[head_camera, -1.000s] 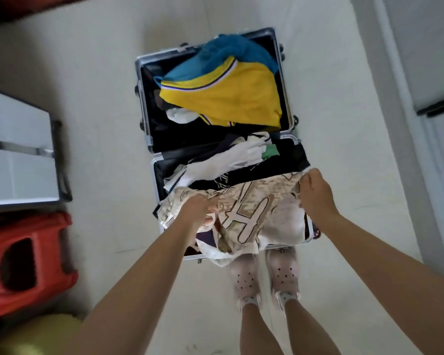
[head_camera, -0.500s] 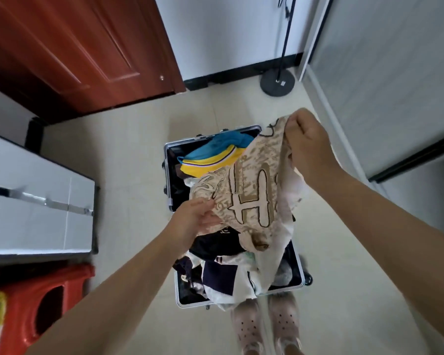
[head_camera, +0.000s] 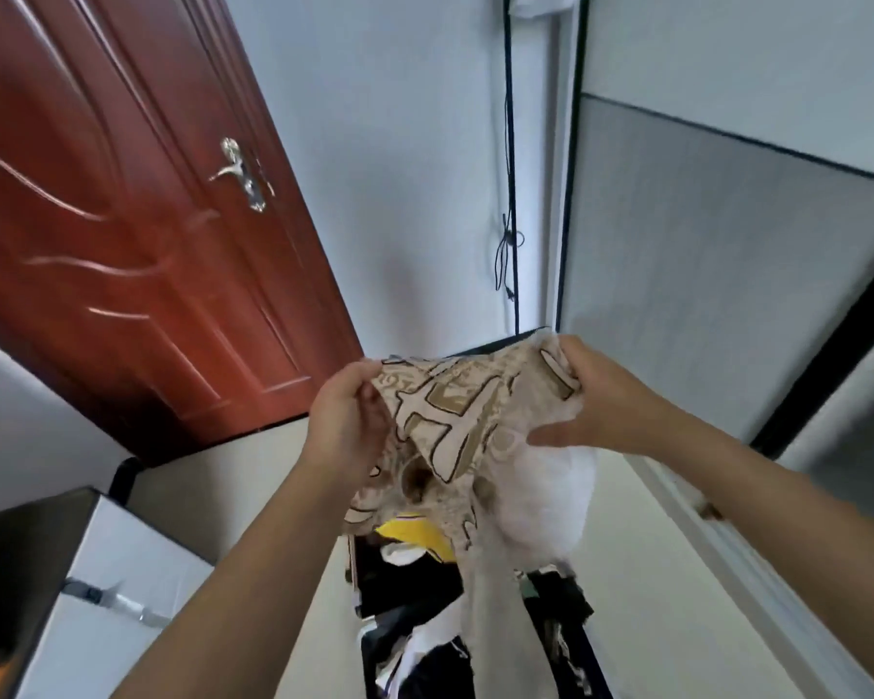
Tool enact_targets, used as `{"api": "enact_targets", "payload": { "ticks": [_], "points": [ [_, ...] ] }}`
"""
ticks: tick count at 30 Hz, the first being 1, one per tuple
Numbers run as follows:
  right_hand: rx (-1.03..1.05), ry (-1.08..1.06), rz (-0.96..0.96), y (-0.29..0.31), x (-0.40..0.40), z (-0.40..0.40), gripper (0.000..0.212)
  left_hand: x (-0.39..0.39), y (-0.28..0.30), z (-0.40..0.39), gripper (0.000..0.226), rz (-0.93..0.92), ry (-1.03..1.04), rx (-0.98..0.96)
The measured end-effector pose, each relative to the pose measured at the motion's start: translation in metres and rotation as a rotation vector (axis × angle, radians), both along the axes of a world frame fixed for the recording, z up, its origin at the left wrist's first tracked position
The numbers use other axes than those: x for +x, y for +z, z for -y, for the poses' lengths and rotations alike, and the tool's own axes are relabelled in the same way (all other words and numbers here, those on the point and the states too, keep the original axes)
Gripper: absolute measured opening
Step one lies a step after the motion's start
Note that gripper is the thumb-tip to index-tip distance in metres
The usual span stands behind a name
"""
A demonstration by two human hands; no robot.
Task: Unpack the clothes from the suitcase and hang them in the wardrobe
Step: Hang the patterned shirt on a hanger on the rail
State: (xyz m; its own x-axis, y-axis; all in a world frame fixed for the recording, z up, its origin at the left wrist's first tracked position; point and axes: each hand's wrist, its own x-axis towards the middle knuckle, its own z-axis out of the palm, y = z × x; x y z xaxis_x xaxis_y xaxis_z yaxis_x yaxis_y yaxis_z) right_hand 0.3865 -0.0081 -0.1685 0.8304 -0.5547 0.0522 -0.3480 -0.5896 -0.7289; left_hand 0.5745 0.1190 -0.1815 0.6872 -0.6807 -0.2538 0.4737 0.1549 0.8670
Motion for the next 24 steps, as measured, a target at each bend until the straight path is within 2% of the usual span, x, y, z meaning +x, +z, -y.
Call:
{"api": "enact_targets", "payload": {
  "ticks": [2, 4, 7, 9, 12, 16, 18, 21, 24],
  "points": [
    [-0.031, 0.044, -0.023, 0.032, -0.002, -0.008, 0.066, -0.006, 0.053, 0.002, 0.045, 0.065, -0.050, -0.134],
    [0.071, 0.097, 0.074, 0.070, -0.002, -0.019, 0.064, -0.026, 0.110, 0.002, 0.059, 0.213, -0.179, -0.190],
    [0.090, 0.104, 0.269, 0.118, 0.001, -0.030, 0.061, -0.050, 0.176, -0.005, 0.056, 0.433, -0.296, -0.153],
    [0.089, 0.060, 0.386, 0.141, 0.007, -0.033, 0.043, -0.055, 0.206, -0.012, 0.044, 0.542, -0.326, -0.113],
    [0.152, -0.004, 0.541, 0.173, 0.006, -0.033, 0.052, -0.062, 0.241, -0.027, 0.048, 0.669, -0.349, -0.084],
    [0.383, -0.043, 0.667, 0.218, -0.005, -0.036, 0.032, -0.065, 0.253, -0.044, 0.039, 0.744, -0.352, -0.015],
    [0.458, -0.049, 0.651, 0.232, -0.005, -0.039, 0.031, -0.067, 0.247, -0.050, 0.037, 0.754, -0.433, 0.033],
    [0.467, -0.084, 0.604, 0.249, -0.010, -0.048, 0.030, -0.079, 0.226, -0.058, 0.029, 0.870, -0.794, 0.298],
    [0.498, -0.120, 0.680, 0.272, -0.019, -0.053, 0.036, -0.095, 0.204, -0.060, 0.019, 0.970, -0.971, 0.593]
  ]
}}
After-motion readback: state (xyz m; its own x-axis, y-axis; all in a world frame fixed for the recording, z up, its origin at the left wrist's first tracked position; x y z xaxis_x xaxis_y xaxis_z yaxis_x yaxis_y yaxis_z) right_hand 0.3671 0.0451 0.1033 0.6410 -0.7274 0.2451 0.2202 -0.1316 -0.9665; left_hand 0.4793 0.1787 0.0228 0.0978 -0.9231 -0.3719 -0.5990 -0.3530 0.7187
